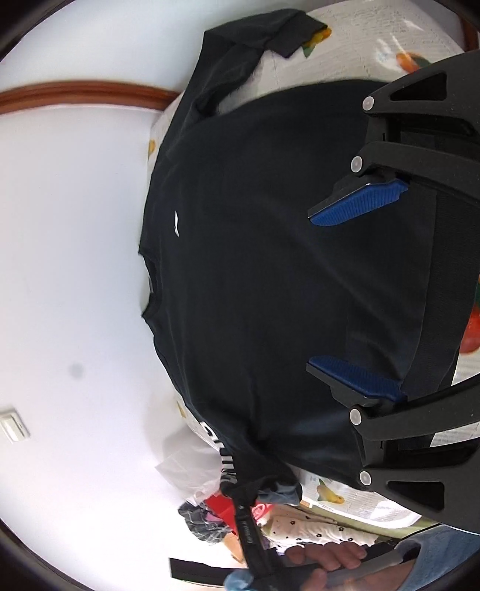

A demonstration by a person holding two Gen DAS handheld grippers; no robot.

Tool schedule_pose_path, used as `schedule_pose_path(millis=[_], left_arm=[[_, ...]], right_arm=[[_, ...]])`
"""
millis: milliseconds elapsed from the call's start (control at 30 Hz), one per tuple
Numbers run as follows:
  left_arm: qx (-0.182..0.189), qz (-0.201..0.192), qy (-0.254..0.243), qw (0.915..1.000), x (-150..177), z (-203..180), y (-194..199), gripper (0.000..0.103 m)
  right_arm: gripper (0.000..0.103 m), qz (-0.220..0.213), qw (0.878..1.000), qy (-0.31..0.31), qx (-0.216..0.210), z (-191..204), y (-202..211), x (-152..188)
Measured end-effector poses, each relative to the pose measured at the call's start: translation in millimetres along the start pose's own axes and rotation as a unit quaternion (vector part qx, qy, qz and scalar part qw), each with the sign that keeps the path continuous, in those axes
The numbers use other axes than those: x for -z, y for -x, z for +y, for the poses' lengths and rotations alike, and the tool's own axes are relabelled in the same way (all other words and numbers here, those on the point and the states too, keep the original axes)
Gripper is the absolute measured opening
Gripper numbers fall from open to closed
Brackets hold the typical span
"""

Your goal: Fold small clothes

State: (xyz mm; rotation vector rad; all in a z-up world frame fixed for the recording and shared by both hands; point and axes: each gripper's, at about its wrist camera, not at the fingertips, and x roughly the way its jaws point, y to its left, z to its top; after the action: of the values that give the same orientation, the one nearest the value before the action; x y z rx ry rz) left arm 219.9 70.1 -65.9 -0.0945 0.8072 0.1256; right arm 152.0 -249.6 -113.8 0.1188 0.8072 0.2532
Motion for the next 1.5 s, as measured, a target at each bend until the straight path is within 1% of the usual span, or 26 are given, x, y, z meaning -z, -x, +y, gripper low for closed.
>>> schedule_pose_path(millis=[167, 267, 333, 400, 500, 533, 567, 600, 633, 667, 700, 733, 767, 800, 867, 967, 1033, 1100, 1167, 1267, 1333, 1433, 1500], left_arm=[[0.043, 0.003, -0.055, 0.9975, -9, -87, -20, 0.008], [0.069, 0.024, -0.076, 0.9944, -6, -129, -38, 0.008], [0.079, 0.037, -0.086, 0.9924, -2, -152, -47, 0.008], [0.084, 0.046, -0.093, 0.991, 3, -170, -55, 0.008], [0.086, 0.05, -0.106, 0.9893, 7, -181, -57, 0.01], [0.09, 0.052, -0.112, 0.9883, 7, -181, -57, 0.012], [0.094, 0.052, -0.117, 0.9873, 8, -181, -53, 0.017], [0.095, 0.048, -0.122, 0.9867, 8, -178, -48, 0.02], [0.092, 0.042, -0.126, 0.9869, 7, -176, -44, 0.029], [0.087, 0.033, -0.127, 0.9875, 6, -172, -39, 0.044], [0.078, 0.021, -0.127, 0.9886, 6, -163, -32, 0.051], [0.07, 0.013, -0.126, 0.9895, 6, -156, -26, 0.069], [0.061, 0.004, -0.122, 0.9906, 5, -146, -21, 0.072], [0.055, -0.003, -0.118, 0.9915, 4, -133, -17, 0.072], [0.044, 0.002, -0.102, 0.9938, 2, -105, -13, 0.072], [0.034, 0.031, -0.072, 0.9964, 1, -66, -12, 0.072], [0.014, 0.041, -0.058, 0.9973, 1, -38, -12, 0.071], [0.003, 0.04, -0.043, 0.9982, 4, -14, -10, 0.071], [-0.003, 0.043, -0.031, 0.9986, 9, 10, -13, 0.071], [-0.014, 0.044, -0.018, 0.9988, 21, 37, -23, 0.071], [-0.021, 0.061, -0.004, 0.9979, 31, 56, -37, 0.071], [-0.018, 0.079, 0.02, 0.9965, 46, 85, -58, 0.071], [-0.037, 0.078, 0.029, 0.9958, 52, 102, -68, 0.071]], right_arm=[[0.073, -0.001, 0.999, -0.035, 0.025, -48, 15, 7], [0.073, 0.002, 0.998, -0.044, 0.04, -65, 20, 14], [0.073, 0.007, 0.998, -0.044, 0.045, -74, 21, 20], [0.073, 0.013, 0.998, -0.044, 0.048, -79, 19, 25], [0.072, 0.025, 0.997, -0.041, 0.055, -80, 12, 28], [0.072, 0.028, 0.997, -0.04, 0.055, -79, 10, 29], [0.073, 0.029, 0.998, -0.037, 0.052, -77, 8, 30], [0.072, 0.031, 0.998, -0.035, 0.049, -76, 7, 30], [0.072, 0.032, 0.998, -0.032, 0.048, -73, 4, 29], [0.072, 0.033, 0.998, -0.029, 0.046, -68, 2, 29], [0.072, 0.033, 0.998, -0.023, 0.043, -62, 1, 29], [0.072, 0.033, 0.999, -0.018, 0.04, -57, -1, 29], [0.072, 0.034, 0.999, -0.013, 0.037, -51, -3, 28], [0.072, 0.036, 0.999, -0.008, 0.033, -44, -4, 26], [0.072, 0.032, 0.999, 0.012, 0.025, -27, -6, 21], [0.072, 0.019, 0.999, 0.036, 0.014, -2, -8, 10], [0.071, 0.018, 0.999, 0.042, 0.008, 9, -10, 2], [0.067, 0.01, 0.999, 0.049, 0.005, 19, -13, -6], [0.065, 0.01, 0.998, 0.056, 0.011, 26, -24, -11], [0.064, 0.024, 0.998, 0.054, 0.014, 30, -51, -18], [0.064, 0.047, 0.997, 0.053, 0.019, 31, -73, -24], [0.064, 0.076, 0.995, 0.06, 0.035, 31, -104, -36], [0.064, 0.082, 0.994, 0.061, 0.029, 31, -117, -46]])
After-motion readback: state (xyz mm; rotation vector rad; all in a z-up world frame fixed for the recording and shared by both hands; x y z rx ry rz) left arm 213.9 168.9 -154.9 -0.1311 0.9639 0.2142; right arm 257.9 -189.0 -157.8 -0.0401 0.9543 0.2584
